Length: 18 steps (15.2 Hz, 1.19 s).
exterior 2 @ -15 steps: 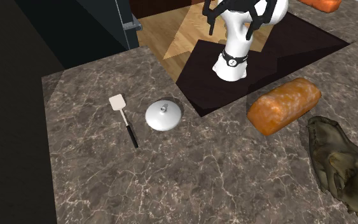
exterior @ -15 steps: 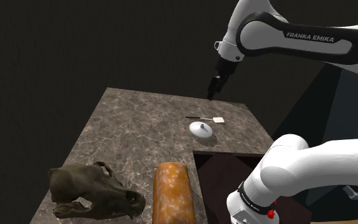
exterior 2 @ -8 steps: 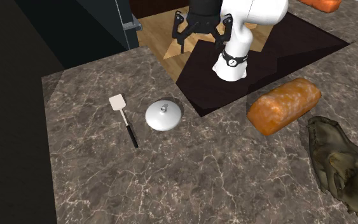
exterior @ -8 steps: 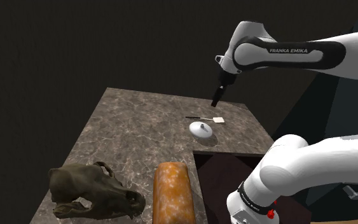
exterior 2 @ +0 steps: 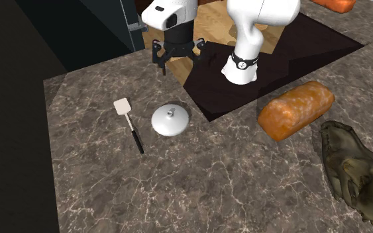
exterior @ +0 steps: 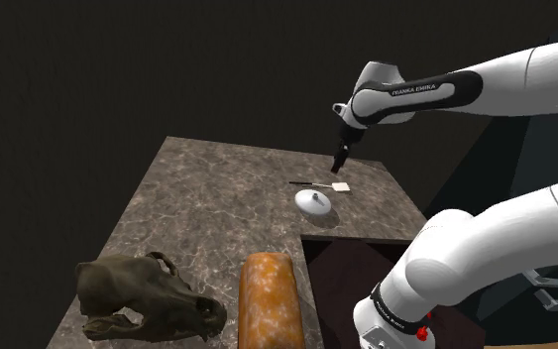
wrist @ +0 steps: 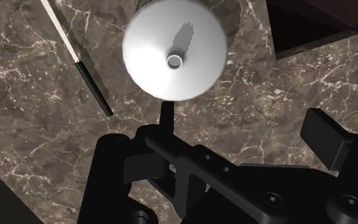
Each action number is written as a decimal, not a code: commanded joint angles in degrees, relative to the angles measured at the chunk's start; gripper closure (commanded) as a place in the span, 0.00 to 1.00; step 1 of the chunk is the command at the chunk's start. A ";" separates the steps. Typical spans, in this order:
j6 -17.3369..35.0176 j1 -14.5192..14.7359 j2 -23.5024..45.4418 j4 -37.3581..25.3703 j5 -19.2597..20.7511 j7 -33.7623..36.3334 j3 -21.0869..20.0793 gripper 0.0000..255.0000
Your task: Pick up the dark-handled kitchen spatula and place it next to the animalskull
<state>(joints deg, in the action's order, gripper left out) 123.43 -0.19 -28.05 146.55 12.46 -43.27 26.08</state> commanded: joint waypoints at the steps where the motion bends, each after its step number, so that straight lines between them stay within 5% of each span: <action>1: 3.36 0.65 3.87 -0.70 -0.31 -4.89 3.23 0.00; 6: 10.49 3.97 15.98 -4.99 -6.03 -18.58 11.02 0.00; 11: 14.84 6.05 31.07 -11.79 -20.22 -36.90 15.82 0.00; 18: 14.43 -3.30 51.13 -25.64 -37.90 -58.20 9.34 0.00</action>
<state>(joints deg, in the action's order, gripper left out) 138.15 -1.80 20.03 123.43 -23.16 -98.73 36.79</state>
